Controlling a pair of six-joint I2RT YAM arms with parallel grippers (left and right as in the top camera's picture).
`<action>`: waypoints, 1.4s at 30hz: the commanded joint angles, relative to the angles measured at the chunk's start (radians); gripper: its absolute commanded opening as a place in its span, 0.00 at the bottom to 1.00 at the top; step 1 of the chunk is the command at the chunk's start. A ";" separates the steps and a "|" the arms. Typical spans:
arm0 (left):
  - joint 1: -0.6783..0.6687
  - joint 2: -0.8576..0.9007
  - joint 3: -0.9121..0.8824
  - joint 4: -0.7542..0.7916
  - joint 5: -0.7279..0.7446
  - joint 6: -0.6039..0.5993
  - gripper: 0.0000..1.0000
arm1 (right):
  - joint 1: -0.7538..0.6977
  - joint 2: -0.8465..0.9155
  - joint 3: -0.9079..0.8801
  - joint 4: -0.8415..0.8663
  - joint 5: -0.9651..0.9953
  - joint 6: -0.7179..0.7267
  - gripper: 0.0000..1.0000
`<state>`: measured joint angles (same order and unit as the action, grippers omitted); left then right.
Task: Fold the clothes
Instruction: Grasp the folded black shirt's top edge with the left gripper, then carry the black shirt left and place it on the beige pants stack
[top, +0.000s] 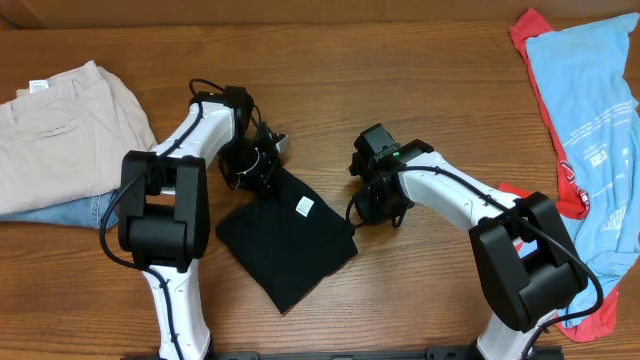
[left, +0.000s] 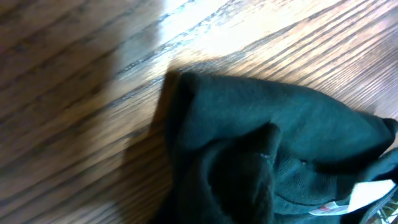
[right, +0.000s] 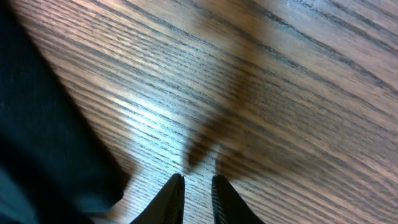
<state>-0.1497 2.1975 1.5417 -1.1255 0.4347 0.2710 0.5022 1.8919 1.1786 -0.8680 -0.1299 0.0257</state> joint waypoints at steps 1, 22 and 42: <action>-0.002 0.032 0.015 0.002 0.016 0.021 0.04 | 0.000 -0.001 0.023 -0.002 0.003 0.005 0.19; 0.291 -0.332 0.248 0.018 -0.672 -0.209 0.04 | -0.155 -0.090 0.085 -0.163 0.144 0.192 0.05; 0.527 -0.367 0.248 0.298 -0.676 -0.178 0.06 | -0.155 -0.090 0.085 -0.194 0.144 0.192 0.06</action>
<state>0.3264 1.8511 1.7641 -0.8536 -0.2852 0.0845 0.3511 1.8317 1.2411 -1.0641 0.0074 0.2096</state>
